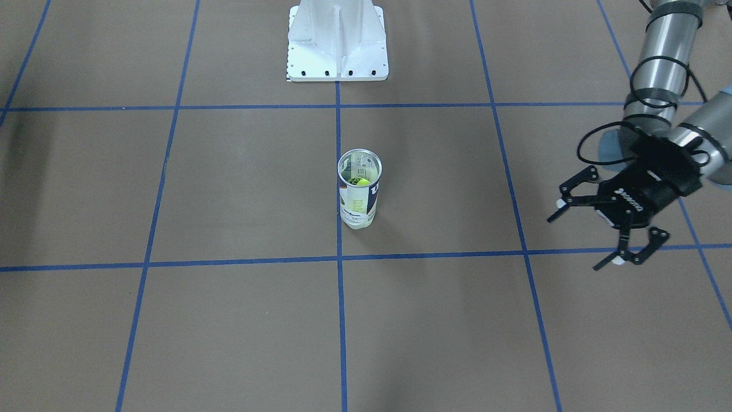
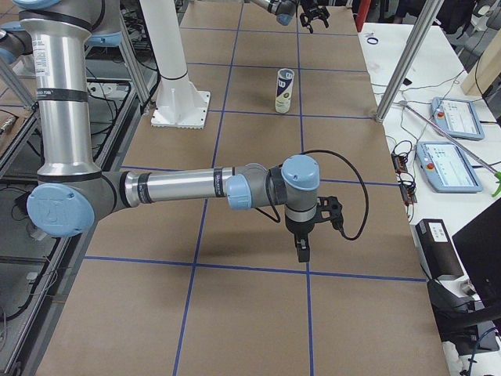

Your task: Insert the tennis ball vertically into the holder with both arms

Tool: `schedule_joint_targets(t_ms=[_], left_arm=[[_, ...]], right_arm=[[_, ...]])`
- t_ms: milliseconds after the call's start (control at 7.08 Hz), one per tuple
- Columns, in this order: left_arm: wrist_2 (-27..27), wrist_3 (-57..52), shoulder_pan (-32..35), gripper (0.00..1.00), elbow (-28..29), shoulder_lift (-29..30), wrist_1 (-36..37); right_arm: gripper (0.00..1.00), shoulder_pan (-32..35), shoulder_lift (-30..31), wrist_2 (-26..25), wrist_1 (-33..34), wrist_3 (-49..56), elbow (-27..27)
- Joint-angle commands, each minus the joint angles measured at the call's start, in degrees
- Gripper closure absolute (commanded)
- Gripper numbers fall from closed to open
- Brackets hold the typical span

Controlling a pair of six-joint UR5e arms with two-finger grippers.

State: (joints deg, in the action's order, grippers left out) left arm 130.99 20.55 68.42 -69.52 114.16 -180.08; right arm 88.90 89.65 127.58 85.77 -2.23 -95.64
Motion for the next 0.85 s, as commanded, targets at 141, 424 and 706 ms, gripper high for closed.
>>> schedule_joint_targets(t_ms=[141, 424, 706], left_arm=[[10.2, -3.1, 14.5, 0.0, 0.3, -3.0, 12.2], [8.7, -14.5, 17.4, 0.0, 0.2, -3.9, 20.6], [5.4, -20.7, 17.5, 0.0, -0.1, -5.0, 27.0]], right_arm=[[0.01, 0.2, 0.5, -0.1, -0.3, -0.1, 0.3], [0.01, 0.2, 0.3, -0.1, -0.3, -0.2, 0.3], [0.01, 0.1, 0.2, -0.1, -0.3, -0.2, 0.3]])
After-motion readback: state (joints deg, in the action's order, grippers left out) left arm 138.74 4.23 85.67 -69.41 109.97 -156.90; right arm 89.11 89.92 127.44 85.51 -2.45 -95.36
